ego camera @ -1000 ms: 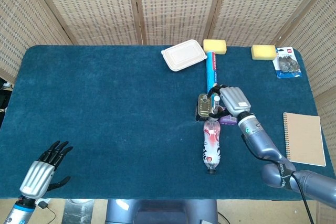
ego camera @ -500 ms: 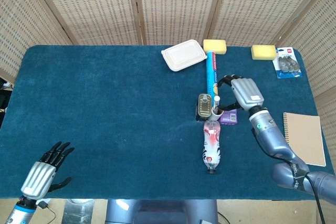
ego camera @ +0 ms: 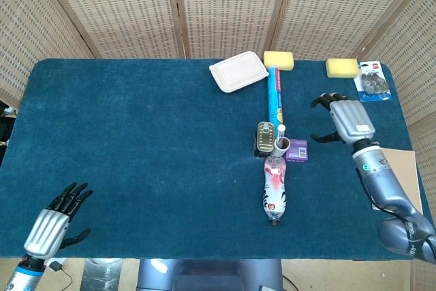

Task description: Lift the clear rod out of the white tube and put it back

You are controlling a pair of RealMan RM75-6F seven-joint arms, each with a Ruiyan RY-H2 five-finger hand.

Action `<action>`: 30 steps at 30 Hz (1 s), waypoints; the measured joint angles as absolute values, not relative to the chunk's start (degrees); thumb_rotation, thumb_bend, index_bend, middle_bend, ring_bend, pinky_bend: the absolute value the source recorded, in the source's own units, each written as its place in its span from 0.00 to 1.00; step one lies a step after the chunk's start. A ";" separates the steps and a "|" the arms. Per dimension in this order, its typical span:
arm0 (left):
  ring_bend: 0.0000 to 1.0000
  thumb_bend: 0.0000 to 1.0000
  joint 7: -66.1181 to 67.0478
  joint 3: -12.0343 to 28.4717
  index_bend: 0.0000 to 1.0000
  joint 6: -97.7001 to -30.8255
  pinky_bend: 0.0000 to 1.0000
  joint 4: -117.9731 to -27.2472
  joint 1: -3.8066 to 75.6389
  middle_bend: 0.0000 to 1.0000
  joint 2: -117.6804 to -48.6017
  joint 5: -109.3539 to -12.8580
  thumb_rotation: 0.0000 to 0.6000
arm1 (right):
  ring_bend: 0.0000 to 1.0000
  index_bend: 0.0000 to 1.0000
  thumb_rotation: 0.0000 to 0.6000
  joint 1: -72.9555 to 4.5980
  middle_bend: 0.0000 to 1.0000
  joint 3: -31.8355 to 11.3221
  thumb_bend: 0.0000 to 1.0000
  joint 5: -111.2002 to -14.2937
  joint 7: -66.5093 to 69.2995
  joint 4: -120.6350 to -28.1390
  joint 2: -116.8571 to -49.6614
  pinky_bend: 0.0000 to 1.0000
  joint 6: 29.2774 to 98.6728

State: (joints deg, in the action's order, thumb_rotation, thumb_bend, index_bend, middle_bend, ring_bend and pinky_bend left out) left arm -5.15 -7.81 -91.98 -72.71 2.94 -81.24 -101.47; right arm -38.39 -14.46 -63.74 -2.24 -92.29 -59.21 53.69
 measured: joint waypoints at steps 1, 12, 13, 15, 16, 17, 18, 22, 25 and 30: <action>0.04 0.16 -5.16 -7.81 0.10 -92.00 0.22 -72.70 2.94 0.10 -81.23 -101.49 1.00 | 0.24 0.30 0.90 -37.72 0.29 -14.04 0.20 -65.16 -2.01 -92.52 -58.69 0.30 54.48; 0.04 0.16 -5.19 -8.00 0.10 -92.23 0.22 -72.58 2.91 0.10 -81.16 -101.93 1.00 | 0.24 0.30 0.90 -27.65 0.29 -7.43 0.20 -79.51 2.22 -94.97 -50.91 0.30 65.32; 0.04 0.16 -5.23 -7.97 0.10 -92.25 0.22 -72.57 2.92 0.10 -81.13 -101.91 1.00 | 0.24 0.30 0.90 -26.99 0.29 -6.90 0.20 -80.20 2.62 -95.00 -50.46 0.30 65.77; 0.04 0.16 -5.28 -7.88 0.10 -92.26 0.22 -72.58 2.95 0.10 -81.07 -101.84 1.00 | 0.24 0.30 0.90 -25.58 0.29 -5.85 0.20 -81.49 3.66 -94.97 -49.74 0.30 66.76; 0.04 0.16 -5.30 -7.83 0.10 -92.25 0.22 -72.61 2.98 0.10 -81.02 -101.81 1.00 | 0.24 0.30 0.90 -25.03 0.29 -5.49 0.20 -81.94 4.13 -94.90 -49.56 0.31 67.22; 0.04 0.16 -5.32 -7.81 0.10 -92.24 0.22 -72.63 3.02 0.10 -80.98 -101.81 1.00 | 0.24 0.30 0.90 -24.50 0.29 -5.14 0.20 -82.41 4.62 -94.77 -49.39 0.31 67.68; 0.04 0.16 -5.35 -7.77 0.10 -92.25 0.22 -72.66 3.06 0.10 -80.93 -101.82 1.00 | 0.24 0.30 0.90 -23.79 0.29 -4.70 0.20 -83.09 5.32 -94.49 -49.18 0.31 68.31; 0.04 0.16 -5.48 -7.73 0.10 -92.31 0.22 -72.58 3.14 0.10 -80.82 -101.90 1.00 | 0.24 0.30 0.90 -21.75 0.29 -3.73 0.20 -84.79 6.67 -93.00 -49.18 0.31 70.95; 0.04 0.16 -5.62 -7.57 0.10 -92.38 0.22 -72.46 3.20 0.10 -80.68 -101.80 1.00 | 0.24 0.30 0.90 -19.58 0.29 -3.00 0.20 -85.71 7.41 -91.48 -49.72 0.30 73.86; 0.04 0.16 -5.77 -7.29 0.10 -92.78 0.22 -72.45 3.20 0.10 -80.51 -101.68 1.00 | 0.24 0.30 0.91 -15.24 0.29 -1.22 0.20 -87.64 8.92 -87.44 -51.75 0.30 78.93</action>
State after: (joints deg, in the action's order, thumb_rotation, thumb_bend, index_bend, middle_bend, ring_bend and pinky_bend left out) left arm -5.77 -7.29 -92.78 -72.45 3.20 -80.51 -101.68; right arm -15.24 -1.22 -87.64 8.92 -87.44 -51.75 78.93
